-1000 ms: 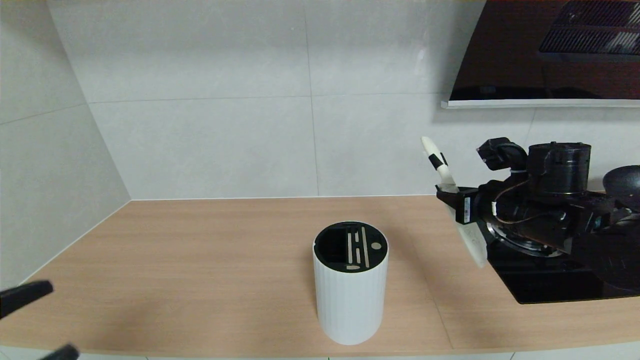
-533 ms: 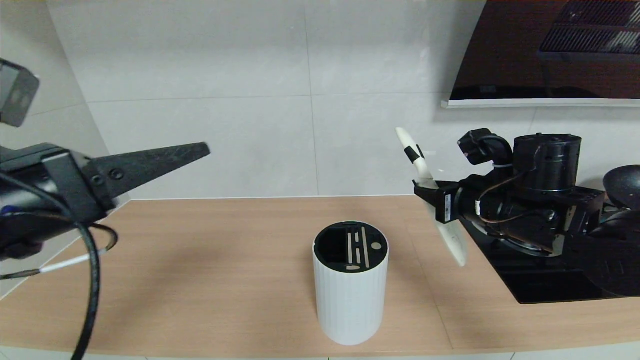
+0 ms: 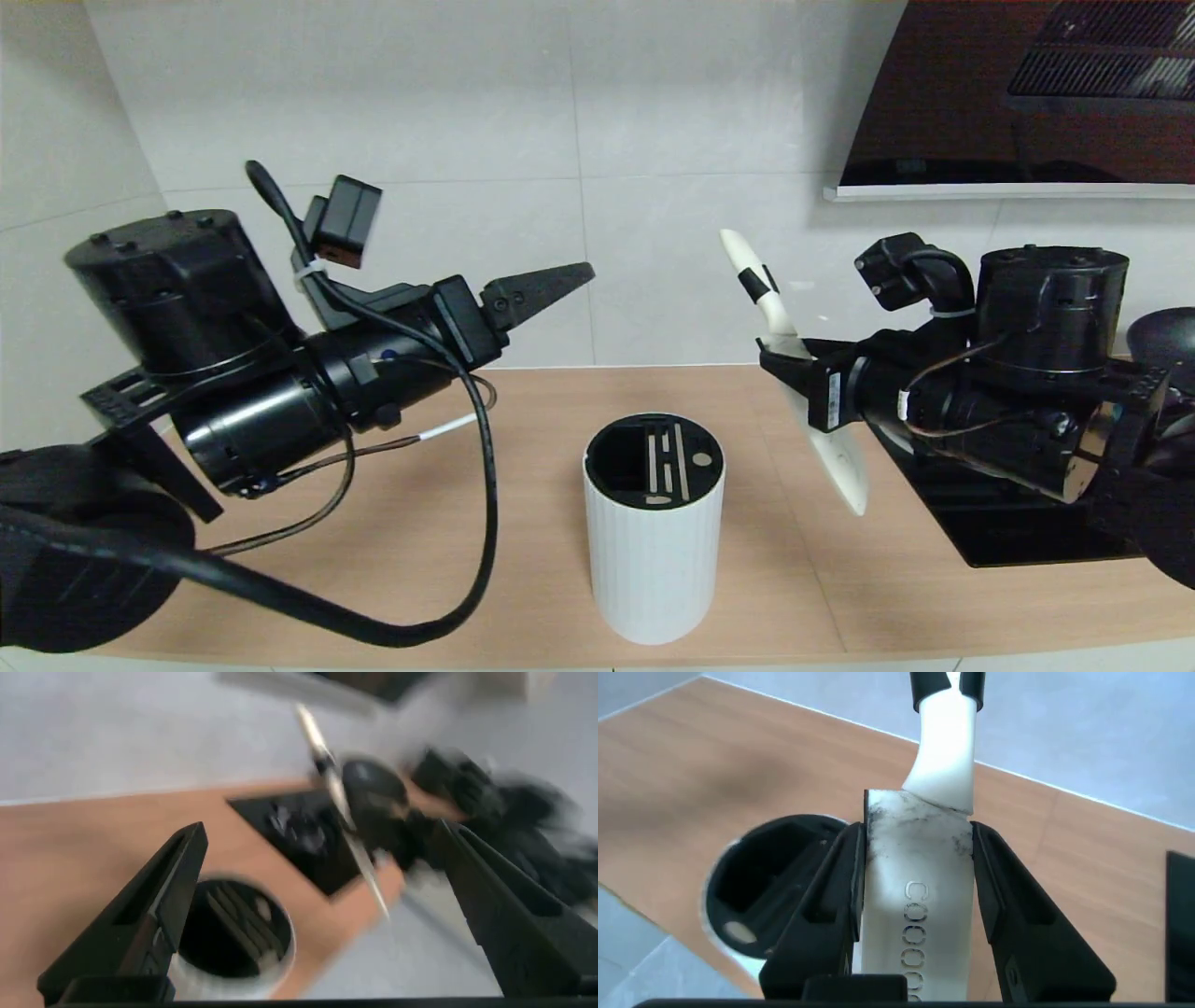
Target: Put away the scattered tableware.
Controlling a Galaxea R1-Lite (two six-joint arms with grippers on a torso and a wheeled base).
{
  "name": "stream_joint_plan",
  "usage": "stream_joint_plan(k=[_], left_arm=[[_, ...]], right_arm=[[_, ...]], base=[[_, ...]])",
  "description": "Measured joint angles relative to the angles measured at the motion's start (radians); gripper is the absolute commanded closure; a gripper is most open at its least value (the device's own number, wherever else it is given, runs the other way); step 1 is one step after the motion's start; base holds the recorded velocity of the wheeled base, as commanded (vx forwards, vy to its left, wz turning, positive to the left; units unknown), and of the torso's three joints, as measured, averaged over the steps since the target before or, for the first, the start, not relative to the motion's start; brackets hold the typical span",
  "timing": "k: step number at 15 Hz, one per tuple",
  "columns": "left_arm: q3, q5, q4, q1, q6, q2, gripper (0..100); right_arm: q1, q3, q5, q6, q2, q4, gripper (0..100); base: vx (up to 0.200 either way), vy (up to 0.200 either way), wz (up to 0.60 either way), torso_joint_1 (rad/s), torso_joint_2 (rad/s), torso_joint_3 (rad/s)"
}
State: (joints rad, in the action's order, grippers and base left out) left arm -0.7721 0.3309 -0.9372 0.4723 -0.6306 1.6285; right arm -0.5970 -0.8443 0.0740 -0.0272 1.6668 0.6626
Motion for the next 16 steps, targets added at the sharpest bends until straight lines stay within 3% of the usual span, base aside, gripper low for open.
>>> stream_joint_plan(k=[4, 8, 12, 16], left_arm=[[-0.023, 0.029, -0.003, 0.057, -0.120, 0.059, 0], [-0.030, 0.028, -0.039, 0.089, -0.175, 0.100, 0], [-0.028, 0.021, -0.082, 0.099, -0.176, 0.135, 0], [-0.014, 0.003, -0.133, 0.111, -0.154, 0.163, 0]], right_arm=[[-0.071, 0.009, 0.009, -0.023, 0.001, 0.000, 100], [-0.136, 0.025, 0.015, -0.035, 0.010, 0.001, 100], [-0.182, 0.034, 0.017, -0.052, 0.009, 0.001, 100], [-0.226, 0.036, 0.014, -0.101, 0.004, 0.000, 100]], base=[[0.000, 0.000, 0.00, 0.000, 0.00, 0.000], [0.000, 0.000, 0.00, 0.000, 0.00, 0.000], [0.000, 0.000, 0.00, 0.000, 0.00, 0.000], [0.000, 0.000, 0.00, 0.000, 0.00, 0.000]])
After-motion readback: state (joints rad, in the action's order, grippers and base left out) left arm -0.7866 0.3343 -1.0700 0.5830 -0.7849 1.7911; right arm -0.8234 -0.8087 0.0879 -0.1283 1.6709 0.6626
